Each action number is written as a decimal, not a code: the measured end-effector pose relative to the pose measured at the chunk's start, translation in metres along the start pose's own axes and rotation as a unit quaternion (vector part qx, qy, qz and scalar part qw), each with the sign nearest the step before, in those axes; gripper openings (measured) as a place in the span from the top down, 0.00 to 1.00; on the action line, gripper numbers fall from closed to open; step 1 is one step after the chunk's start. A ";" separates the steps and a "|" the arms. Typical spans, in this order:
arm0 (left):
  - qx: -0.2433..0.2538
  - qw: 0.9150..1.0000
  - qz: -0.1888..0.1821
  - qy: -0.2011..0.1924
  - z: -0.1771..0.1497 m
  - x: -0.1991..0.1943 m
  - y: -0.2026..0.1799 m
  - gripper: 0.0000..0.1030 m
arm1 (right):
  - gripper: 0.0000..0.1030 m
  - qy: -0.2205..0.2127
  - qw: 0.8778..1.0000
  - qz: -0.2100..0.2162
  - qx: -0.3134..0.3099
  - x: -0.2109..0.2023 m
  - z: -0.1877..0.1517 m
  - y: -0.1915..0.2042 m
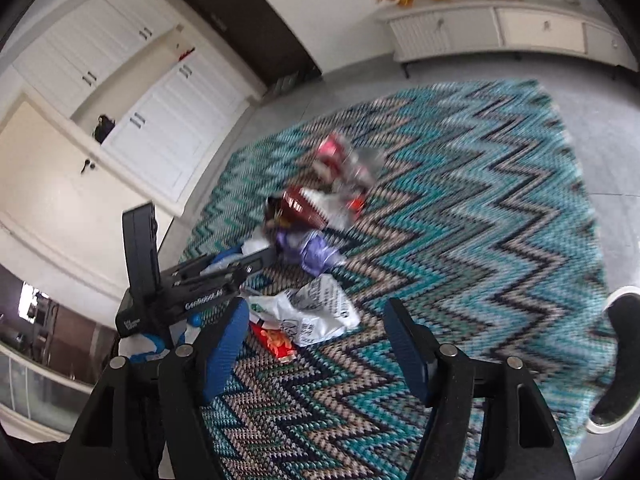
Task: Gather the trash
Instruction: 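Grasp the white printed plastic bag with the right tool while the left grasps clear plastic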
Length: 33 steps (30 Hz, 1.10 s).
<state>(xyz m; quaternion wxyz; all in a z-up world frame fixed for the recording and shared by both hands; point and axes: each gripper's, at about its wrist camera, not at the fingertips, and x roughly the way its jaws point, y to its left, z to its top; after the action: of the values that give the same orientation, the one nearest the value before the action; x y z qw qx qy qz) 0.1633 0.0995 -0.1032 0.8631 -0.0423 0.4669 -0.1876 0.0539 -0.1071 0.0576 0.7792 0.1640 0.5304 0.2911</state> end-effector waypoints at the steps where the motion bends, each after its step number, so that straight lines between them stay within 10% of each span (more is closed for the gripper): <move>1: -0.005 1.000 -0.003 -0.003 -0.001 0.001 0.003 0.58 | 0.32 0.005 1.000 0.005 -0.001 0.007 0.000 0.001; 16: -0.004 0.999 -0.011 -0.034 -0.014 -0.002 0.010 0.62 | 0.25 0.050 0.997 0.013 -0.050 0.070 -0.004 0.014; 33: -0.010 0.999 0.003 -0.043 -0.016 -0.008 0.007 0.72 | 0.65 0.025 0.999 0.011 -0.033 0.063 -0.008 -0.002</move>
<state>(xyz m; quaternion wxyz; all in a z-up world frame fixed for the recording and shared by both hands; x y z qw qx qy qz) 0.1479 0.1105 -0.1079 0.8825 -0.0575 0.4315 -0.1780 0.0642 -0.0696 0.0076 0.7677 0.1366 0.5378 0.3205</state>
